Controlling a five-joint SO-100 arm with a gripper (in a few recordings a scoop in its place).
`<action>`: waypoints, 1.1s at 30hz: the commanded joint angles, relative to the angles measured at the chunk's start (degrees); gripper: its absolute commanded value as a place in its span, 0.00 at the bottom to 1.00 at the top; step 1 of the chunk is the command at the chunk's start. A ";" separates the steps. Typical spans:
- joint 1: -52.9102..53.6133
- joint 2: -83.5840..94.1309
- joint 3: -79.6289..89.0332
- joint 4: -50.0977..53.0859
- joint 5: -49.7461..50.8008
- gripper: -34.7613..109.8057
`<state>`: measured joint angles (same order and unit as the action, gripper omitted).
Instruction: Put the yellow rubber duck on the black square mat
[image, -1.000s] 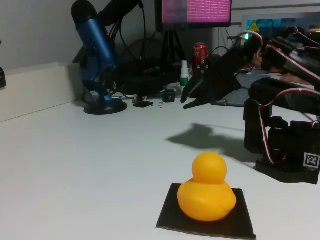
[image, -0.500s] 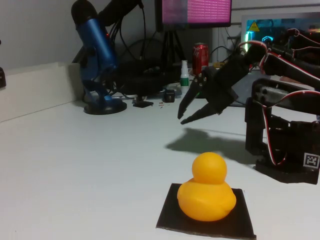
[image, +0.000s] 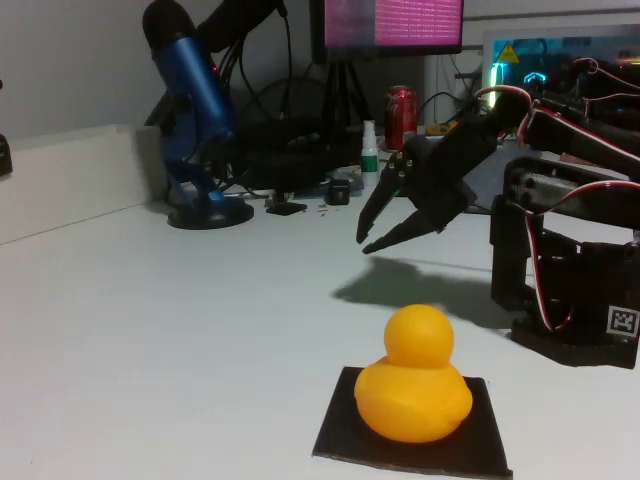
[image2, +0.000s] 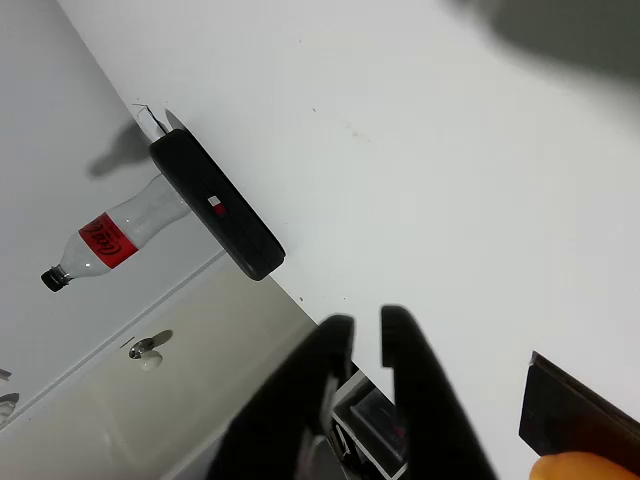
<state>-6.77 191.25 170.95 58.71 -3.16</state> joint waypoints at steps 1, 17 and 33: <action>-2.02 1.23 0.70 0.18 -0.18 0.26; -2.64 1.23 0.70 0.18 -0.18 0.26; -2.72 1.23 0.70 0.18 -0.18 0.26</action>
<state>-7.65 191.25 170.95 58.71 -3.16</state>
